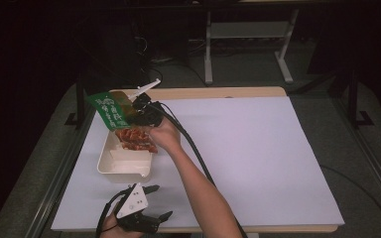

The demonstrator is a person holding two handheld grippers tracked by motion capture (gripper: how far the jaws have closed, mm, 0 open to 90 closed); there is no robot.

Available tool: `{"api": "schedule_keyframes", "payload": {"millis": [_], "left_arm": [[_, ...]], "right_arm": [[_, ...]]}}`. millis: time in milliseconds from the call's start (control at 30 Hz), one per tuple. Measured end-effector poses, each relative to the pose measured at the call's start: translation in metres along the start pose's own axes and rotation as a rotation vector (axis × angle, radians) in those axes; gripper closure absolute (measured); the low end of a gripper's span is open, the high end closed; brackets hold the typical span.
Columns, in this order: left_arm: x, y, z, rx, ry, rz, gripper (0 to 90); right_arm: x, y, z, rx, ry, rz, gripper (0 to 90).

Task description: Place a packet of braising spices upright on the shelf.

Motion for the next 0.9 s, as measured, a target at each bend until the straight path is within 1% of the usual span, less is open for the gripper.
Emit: {"api": "schedule_keyframes", "payload": {"millis": [33, 67, 100, 133, 167, 200, 267, 300, 367, 467, 500, 600, 667, 767, 800, 833, 867, 900], "left_arm": [[0.0, 0.0, 0.0, 0.0, -0.001, 0.0, 16.4], [0.0, 0.0, 0.001, 0.0, 0.0, 0.002, 16.4], [0.0, 0.0, 0.001, 0.0, 0.0, 0.002, 16.4], [0.0, 0.0, 0.001, 0.0, 0.002, 0.001, 16.4], [0.0, 0.001, 0.002, 0.0, 0.002, 0.001, 16.4], [0.0, 0.001, 0.001, 0.0, 0.003, 0.001, 16.4], [0.0, 0.001, 0.001, -0.001, 0.003, 0.0, 16.4], [0.0, 0.001, 0.001, -0.001, 0.001, 0.001, 16.4], [0.0, 0.001, 0.001, 0.0, 0.0, 0.002, 16.4], [-0.001, 0.0, 0.001, 0.0, 0.0, 0.004, 16.4], [-0.001, 0.0, 0.001, -0.001, 0.002, 0.003, 16.4], [0.0, 0.001, 0.001, -0.001, 0.008, 0.0, 16.4], [-0.001, 0.001, 0.001, -0.002, 0.006, 0.004, 16.4], [-0.001, 0.001, 0.001, -0.002, 0.007, 0.004, 16.4], [-0.001, 0.001, 0.001, -0.003, 0.007, 0.005, 16.4], [-0.001, 0.001, 0.001, -0.004, 0.006, 0.006, 16.4], [-0.001, 0.001, 0.001, -0.004, 0.006, 0.006, 16.4], [-0.001, 0.0, 0.001, -0.002, 0.003, 0.003, 16.4]], "right_arm": [[0.0, 0.0, 0.0, 0.0, 0.0, 0.0, 89.4], [0.001, -0.002, -0.003, -0.005, -0.003, 0.03, 89.5], [0.001, -0.002, -0.003, -0.005, -0.003, 0.03, 89.5], [0.002, -0.005, -0.005, -0.009, 0.007, 0.062, 89.5], [0.002, -0.005, -0.005, -0.016, 0.019, 0.072, 89.5], [0.002, -0.006, -0.006, -0.024, 0.02, 0.089, 89.5], [0.002, -0.007, -0.007, -0.023, 0.028, 0.098, 89.5], [0.002, -0.008, -0.008, -0.031, 0.036, 0.128, 89.5], [0.003, -0.007, -0.008, -0.016, 0.036, 0.143, 89.5], [0.009, -0.004, -0.003, -0.014, 0.065, 0.173, 89.5], [0.01, -0.003, -0.002, -0.013, 0.07, 0.173, 89.5], [0.016, 0.001, -0.001, -0.004, 0.066, 0.198, 89.5], [0.019, 0.002, 0.0, -0.009, 0.078, 0.208, 89.5], [0.023, 0.005, 0.003, -0.006, 0.084, 0.211, 89.5], [0.029, 0.009, 0.004, -0.004, 0.077, 0.194, 89.4], [0.031, 0.011, 0.005, -0.005, 0.075, 0.193, 89.4], [0.031, 0.011, 0.005, -0.005, 0.075, 0.193, 89.4], [0.034, 0.011, 0.007, -0.014, 0.077, 0.208, 89.4]]}}
Point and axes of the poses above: each handheld gripper's, and its own axes: y roughly forward along the jaws, x roughly out of its underside, z roughly to its right, the point moved 5 cm from there along y, roughly forward along the jaws, and after that the axes turned 4 degrees about -z, right-handed, at the moved point
